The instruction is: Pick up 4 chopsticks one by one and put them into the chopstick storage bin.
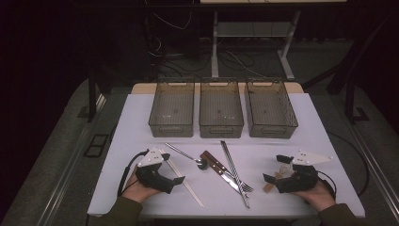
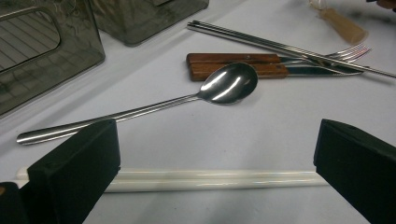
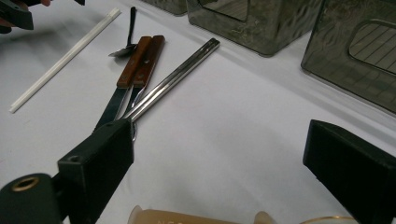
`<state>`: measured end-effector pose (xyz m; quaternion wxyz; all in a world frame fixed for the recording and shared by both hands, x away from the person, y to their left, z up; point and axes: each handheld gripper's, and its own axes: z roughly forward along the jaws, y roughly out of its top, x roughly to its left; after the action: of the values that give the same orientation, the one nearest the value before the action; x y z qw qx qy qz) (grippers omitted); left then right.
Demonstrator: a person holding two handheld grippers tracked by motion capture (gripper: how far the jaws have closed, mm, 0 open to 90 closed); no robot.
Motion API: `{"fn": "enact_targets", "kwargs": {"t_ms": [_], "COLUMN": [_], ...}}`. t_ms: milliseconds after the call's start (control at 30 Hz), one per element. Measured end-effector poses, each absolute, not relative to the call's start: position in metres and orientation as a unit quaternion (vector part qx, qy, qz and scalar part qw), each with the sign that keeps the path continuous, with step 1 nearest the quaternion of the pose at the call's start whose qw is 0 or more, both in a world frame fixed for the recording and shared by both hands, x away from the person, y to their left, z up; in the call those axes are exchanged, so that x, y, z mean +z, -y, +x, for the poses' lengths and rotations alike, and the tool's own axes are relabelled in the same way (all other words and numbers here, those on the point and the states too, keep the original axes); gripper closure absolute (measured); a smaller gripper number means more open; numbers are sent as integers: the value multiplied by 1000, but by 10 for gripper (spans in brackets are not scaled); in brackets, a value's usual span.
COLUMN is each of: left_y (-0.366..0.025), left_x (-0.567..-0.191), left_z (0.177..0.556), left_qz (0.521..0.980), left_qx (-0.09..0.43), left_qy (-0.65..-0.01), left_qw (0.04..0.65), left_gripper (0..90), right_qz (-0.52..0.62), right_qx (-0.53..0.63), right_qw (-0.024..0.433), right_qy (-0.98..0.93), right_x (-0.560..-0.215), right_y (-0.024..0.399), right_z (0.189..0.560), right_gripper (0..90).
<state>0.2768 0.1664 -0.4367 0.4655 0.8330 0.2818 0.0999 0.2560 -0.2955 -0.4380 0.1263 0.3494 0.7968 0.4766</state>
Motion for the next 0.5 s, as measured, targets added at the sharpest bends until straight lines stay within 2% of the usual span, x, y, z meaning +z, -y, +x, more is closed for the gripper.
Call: {"fn": "enact_targets", "kwargs": {"t_ms": [300,500], "left_y": [-165,-168], "left_x": [-437,-437], "left_z": [281,282], "left_qz": [837,839], "left_qx": [106,121], "left_qy": [-289,-302], "left_qw": [453,437], "left_gripper": [8,70], "right_qz": [355,354], "right_qx": [477,479], "right_qw": [127,126], "right_qy": [-794,-793], "right_x": [-439,-438], "right_y": [299,300], "right_z": [255,255], "right_gripper": [87,87]}}
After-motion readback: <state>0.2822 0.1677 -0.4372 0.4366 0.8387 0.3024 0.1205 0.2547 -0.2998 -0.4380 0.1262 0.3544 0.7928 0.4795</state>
